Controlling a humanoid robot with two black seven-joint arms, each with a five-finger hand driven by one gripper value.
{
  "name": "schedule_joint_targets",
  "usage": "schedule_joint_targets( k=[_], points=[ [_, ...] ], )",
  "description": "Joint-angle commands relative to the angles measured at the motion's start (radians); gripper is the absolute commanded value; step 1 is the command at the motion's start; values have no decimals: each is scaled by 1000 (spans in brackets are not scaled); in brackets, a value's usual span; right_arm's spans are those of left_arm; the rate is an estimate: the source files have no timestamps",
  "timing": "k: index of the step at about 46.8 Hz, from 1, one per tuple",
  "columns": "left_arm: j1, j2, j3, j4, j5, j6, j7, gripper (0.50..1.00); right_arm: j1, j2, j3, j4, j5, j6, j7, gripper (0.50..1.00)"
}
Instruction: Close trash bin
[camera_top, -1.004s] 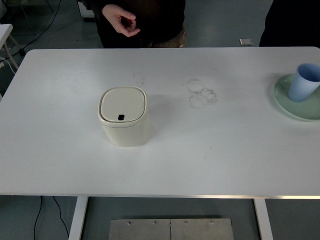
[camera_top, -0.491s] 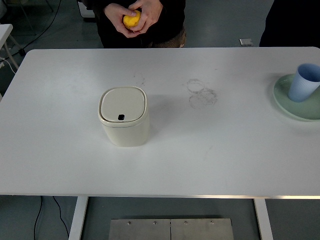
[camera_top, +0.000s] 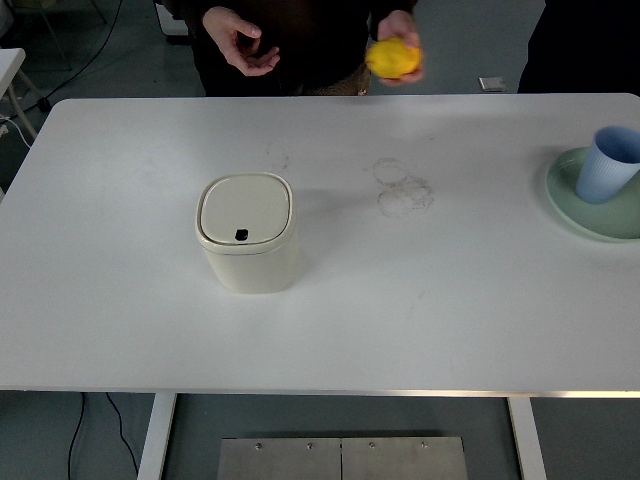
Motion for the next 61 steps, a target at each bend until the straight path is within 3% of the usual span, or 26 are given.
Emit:
schedule_joint_targets(
  k=[1,13,26,61],
  points=[
    [-3,-3,0,9,-2,-2,0,1000,1,0,0,0,0,0,0,991],
    [-12,-5,0,8,-11,-8,0,1000,1,0,0,0,0,0,0,991],
    [-58,-15,0,8,-19,-87,-12,1000,1,0,0,0,0,0,0,991],
    [-72,5,-9,51,-20,-78,-14,1000,1,0,0,0,0,0,0,991]
  ],
)
